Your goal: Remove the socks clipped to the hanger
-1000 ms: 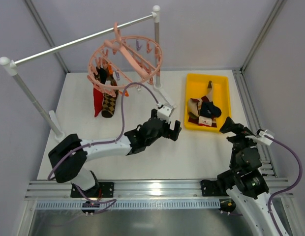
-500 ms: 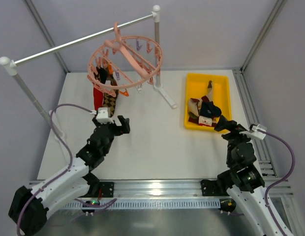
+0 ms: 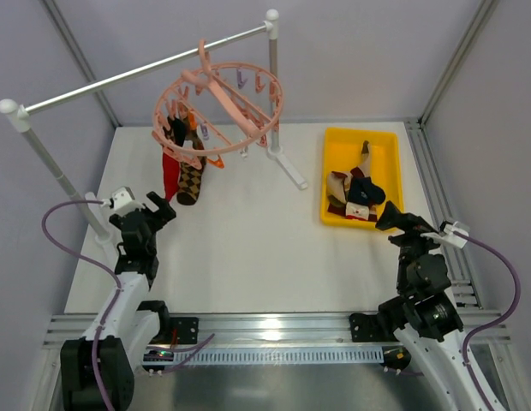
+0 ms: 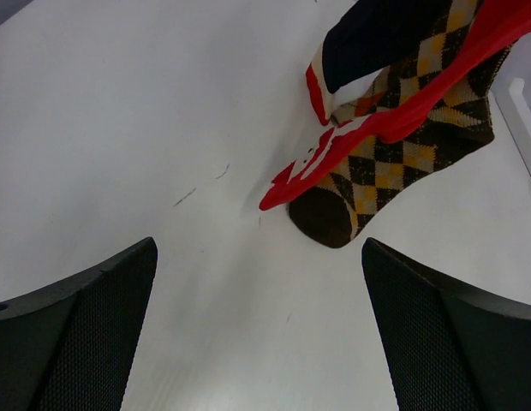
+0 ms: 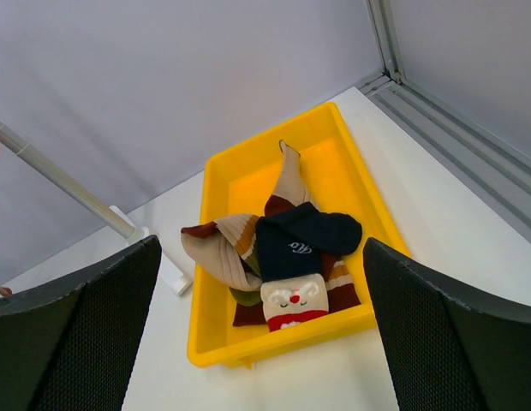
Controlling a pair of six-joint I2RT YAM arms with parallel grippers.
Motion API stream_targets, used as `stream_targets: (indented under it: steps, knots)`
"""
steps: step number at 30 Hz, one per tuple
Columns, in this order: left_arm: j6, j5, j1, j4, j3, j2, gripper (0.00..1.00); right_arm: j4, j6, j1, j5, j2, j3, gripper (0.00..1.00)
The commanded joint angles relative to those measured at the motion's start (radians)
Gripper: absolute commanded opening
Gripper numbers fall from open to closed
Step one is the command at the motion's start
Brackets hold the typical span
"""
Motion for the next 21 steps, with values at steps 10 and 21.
stream_targets:
  steps: [10, 21]
  knots:
    - [0.111, 0.191, 0.013, 0.346, 0.049, 0.197, 1.00, 0.013, -0.014, -0.001, -0.004, -0.018, 0.011, 1.00]
    - [0.243, 0.285, 0.013, 0.448, 0.134, 0.393, 1.00, -0.001, -0.017, -0.001, -0.008, -0.036, 0.017, 1.00]
